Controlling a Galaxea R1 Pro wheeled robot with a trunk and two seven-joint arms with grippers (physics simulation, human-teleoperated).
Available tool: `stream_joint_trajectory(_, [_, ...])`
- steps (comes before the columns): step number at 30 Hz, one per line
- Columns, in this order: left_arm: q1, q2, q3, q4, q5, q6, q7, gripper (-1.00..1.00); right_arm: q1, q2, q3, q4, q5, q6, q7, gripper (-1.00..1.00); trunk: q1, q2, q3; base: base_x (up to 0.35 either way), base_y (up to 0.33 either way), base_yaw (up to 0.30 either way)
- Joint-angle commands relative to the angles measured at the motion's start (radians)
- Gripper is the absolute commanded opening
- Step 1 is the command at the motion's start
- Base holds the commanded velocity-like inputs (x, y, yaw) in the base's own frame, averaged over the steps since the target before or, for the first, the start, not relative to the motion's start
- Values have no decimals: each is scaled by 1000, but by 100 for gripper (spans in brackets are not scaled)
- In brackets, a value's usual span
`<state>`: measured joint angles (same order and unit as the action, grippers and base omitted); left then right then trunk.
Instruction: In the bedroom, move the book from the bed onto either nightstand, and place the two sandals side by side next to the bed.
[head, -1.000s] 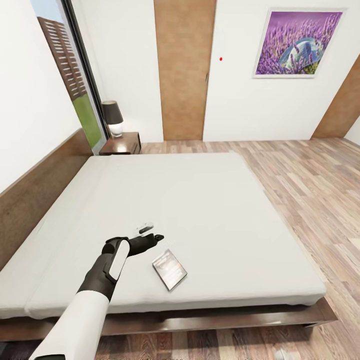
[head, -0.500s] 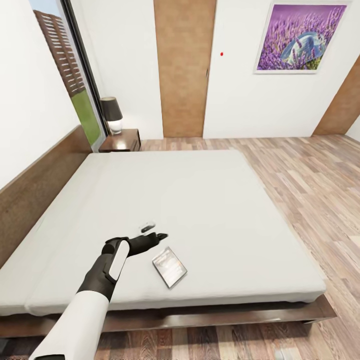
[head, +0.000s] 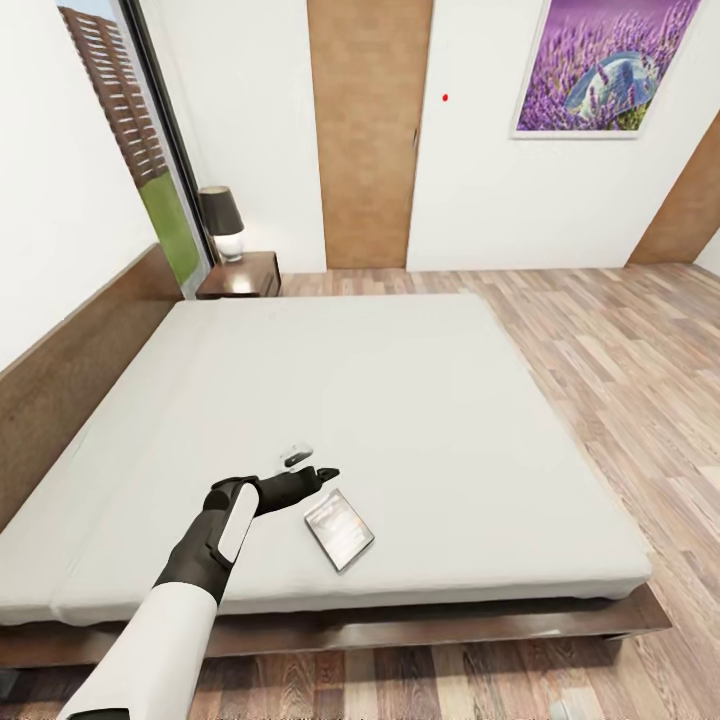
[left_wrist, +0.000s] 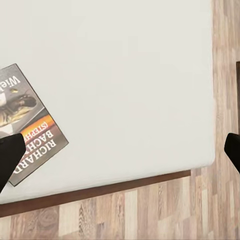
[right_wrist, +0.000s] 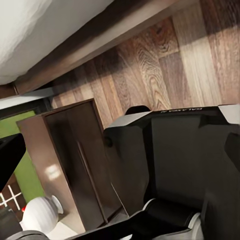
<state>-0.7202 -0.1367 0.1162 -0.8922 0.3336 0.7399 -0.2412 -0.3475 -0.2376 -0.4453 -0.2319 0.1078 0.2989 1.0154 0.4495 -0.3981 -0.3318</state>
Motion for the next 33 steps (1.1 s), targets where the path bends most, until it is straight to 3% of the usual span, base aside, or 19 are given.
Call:
stream_joint_trajectory(1, [-1,-1,5,-1,-1,7,-4,100,-1,0,-9,-1,10,6,6,100,1,-2,-3,0,0,0])
stream_joint_trajectory(33, [-1,-1,5,-1,-1,7,-6,100,-1,2,-9,0,10,6,5,100,1,-2,-46,0,0,0])
